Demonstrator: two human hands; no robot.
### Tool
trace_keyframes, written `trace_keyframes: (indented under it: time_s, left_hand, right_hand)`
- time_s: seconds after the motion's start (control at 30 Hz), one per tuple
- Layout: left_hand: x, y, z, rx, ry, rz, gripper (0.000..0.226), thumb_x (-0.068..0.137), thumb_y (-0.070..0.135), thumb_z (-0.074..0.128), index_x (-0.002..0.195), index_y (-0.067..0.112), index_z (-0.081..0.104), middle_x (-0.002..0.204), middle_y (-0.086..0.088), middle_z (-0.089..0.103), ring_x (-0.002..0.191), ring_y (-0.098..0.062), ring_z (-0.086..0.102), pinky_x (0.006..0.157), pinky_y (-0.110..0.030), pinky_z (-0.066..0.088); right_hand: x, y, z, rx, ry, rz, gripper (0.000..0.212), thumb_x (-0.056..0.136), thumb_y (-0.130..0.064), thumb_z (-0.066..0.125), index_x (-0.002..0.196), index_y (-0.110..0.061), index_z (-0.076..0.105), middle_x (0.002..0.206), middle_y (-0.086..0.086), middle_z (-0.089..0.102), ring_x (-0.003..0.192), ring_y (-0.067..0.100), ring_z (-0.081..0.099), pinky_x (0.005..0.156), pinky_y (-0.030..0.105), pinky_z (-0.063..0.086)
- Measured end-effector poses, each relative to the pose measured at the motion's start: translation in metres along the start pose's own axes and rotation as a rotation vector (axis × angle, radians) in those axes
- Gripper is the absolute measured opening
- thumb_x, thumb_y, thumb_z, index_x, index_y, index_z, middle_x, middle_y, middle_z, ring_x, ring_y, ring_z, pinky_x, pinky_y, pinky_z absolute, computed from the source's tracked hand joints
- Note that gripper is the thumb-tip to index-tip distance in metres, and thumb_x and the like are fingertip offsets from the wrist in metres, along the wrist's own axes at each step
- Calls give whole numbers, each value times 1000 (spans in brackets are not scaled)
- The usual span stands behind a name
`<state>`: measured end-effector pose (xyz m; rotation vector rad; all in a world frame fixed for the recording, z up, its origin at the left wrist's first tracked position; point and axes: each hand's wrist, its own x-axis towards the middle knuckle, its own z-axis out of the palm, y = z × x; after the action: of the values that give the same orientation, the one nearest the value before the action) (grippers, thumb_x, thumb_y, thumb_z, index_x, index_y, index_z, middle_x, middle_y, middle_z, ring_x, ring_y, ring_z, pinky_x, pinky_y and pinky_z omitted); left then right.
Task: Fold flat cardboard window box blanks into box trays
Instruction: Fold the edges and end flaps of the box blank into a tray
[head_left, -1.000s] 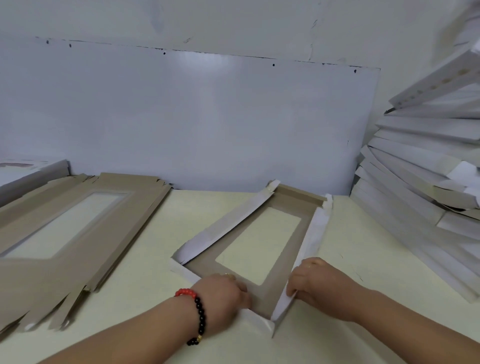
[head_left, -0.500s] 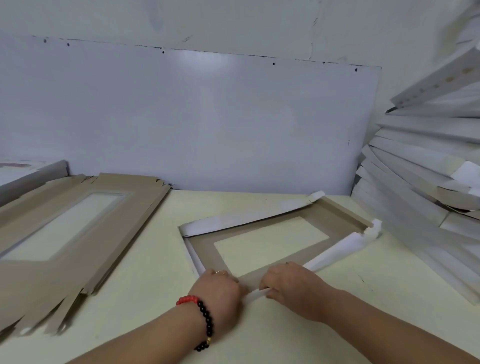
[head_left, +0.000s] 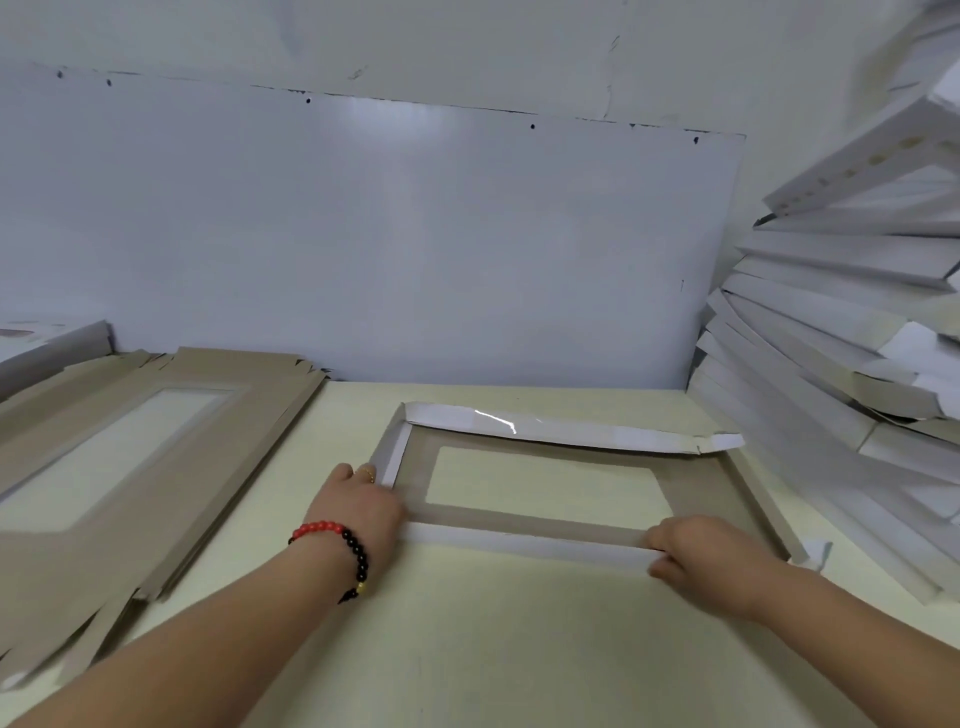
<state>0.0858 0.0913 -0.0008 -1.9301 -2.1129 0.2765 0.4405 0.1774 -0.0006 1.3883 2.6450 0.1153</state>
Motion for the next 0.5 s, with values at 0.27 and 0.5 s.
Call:
trace_keyframes:
  time_s: [0.27,0.5]
  left_hand:
    - [6,73,-13,-257,119,157,47,85,10,44,130,23,43,127,-3,47,121,-29,34,99,-40,28]
    - [-1,142,-30,-653,-37,150,34,92,19,46,125,14,47,126,-7,49,117,-24,49,98,-32,41]
  right_hand:
    - [15,-49,-8,-46,-31,47,20,97,-29,44,105,-17,58,110,7,61,99,26,57,72,31,39]
    - [28,-109,-18,69,-32,26,29,90,-11,45,66,-18,32,67,-4,34,77,24,46,55,25,33]
